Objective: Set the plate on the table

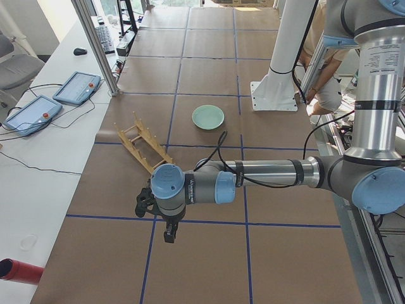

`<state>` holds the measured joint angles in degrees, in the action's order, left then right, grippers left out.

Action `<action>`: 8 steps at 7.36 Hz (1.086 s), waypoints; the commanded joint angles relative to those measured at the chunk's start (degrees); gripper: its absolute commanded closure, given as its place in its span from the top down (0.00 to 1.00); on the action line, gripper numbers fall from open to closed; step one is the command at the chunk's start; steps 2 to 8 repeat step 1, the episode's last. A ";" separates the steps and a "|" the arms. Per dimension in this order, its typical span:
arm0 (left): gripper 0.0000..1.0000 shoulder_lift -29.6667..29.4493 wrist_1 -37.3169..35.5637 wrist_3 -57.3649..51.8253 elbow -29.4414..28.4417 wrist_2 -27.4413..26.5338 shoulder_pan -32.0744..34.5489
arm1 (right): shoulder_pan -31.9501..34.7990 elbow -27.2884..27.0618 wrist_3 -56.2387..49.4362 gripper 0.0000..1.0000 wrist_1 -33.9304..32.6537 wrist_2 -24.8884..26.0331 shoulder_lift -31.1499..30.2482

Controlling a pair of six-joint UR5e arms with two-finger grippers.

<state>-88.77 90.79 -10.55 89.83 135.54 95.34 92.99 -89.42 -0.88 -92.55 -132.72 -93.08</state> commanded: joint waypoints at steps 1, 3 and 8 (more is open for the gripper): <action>1.00 0.00 0.00 0.00 0.00 -0.01 0.02 | 0.00 0.04 0.00 1.00 0.00 0.00 0.00; 1.00 0.00 0.00 0.00 0.00 -0.01 0.02 | 0.00 0.04 0.00 1.00 0.00 0.00 0.00; 1.00 0.00 0.00 0.00 0.00 -0.01 0.02 | 0.00 0.04 0.00 1.00 0.00 0.00 0.00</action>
